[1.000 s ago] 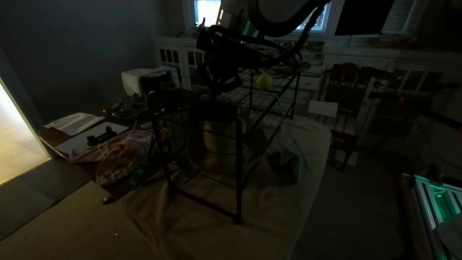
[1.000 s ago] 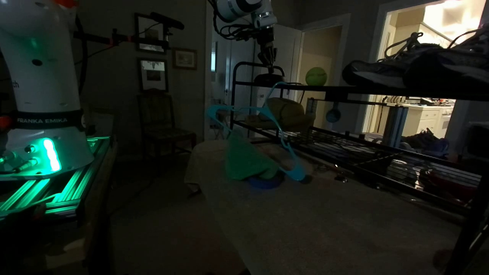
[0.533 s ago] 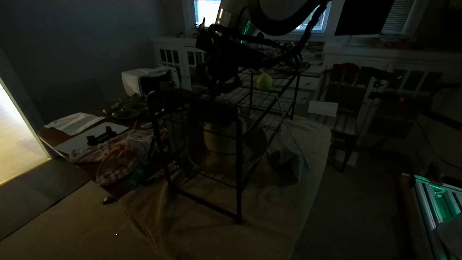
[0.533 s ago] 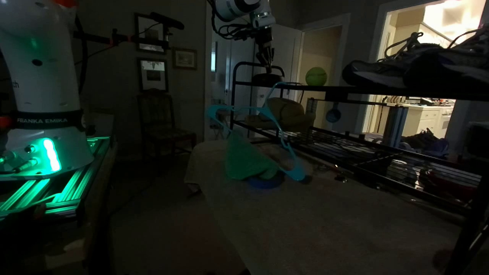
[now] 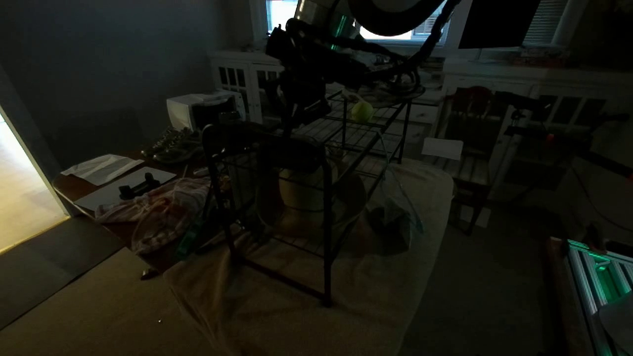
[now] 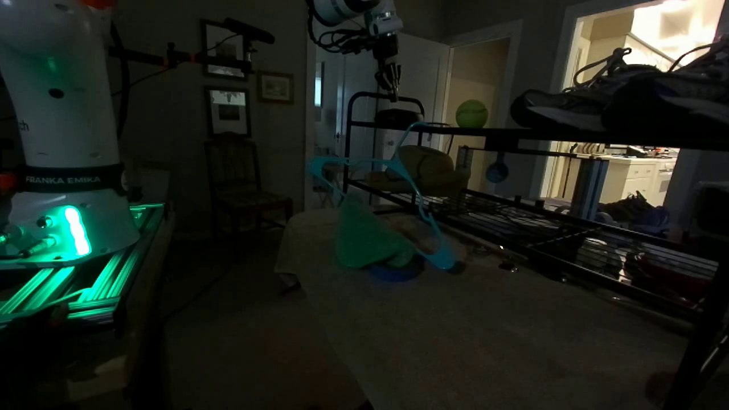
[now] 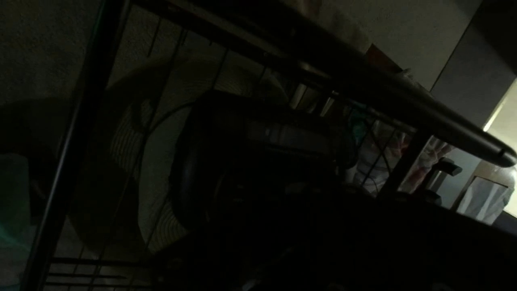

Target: Move the object on the top shelf to the right

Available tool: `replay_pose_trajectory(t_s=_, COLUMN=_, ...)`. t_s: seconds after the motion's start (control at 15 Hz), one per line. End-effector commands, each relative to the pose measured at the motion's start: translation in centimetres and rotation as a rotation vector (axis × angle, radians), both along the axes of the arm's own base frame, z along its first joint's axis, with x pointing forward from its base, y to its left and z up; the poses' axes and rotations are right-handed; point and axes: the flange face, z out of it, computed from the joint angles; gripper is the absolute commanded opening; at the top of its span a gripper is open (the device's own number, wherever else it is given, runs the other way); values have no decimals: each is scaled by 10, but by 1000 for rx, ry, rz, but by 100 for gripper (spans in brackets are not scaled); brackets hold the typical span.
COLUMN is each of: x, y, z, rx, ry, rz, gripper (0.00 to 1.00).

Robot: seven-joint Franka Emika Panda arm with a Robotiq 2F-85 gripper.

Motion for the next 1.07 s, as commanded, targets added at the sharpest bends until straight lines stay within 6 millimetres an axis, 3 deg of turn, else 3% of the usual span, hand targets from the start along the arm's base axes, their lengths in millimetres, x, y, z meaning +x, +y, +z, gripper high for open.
replay_pose_trajectory(t_s=0.0, x=-22, y=5, z=18, rx=7, ry=-3, rz=12, gripper=0)
replay_pose_trajectory(t_s=0.13, x=-32, y=4, z=33, rx=-10, ry=-6, rz=21, gripper=0)
replay_pose_trajectory(t_s=0.2, x=-39, y=4, z=42, rx=-20, ry=14, rz=27, gripper=26)
replay_pose_trajectory(t_s=0.27, x=-46, y=3, z=50, rx=-32, ry=31, rz=44, gripper=27)
replay_pose_trajectory(t_s=0.53, x=-88, y=-2, z=91, rx=-48, ry=179, rz=250, gripper=56)
replay_pose_trajectory(t_s=0.87, x=-123, y=-29, z=138, rx=-89, ry=294, rz=510, gripper=93)
replay_pose_trajectory(t_s=1.0, x=-132, y=-44, z=150, rx=-128, ry=337, rz=608, gripper=100)
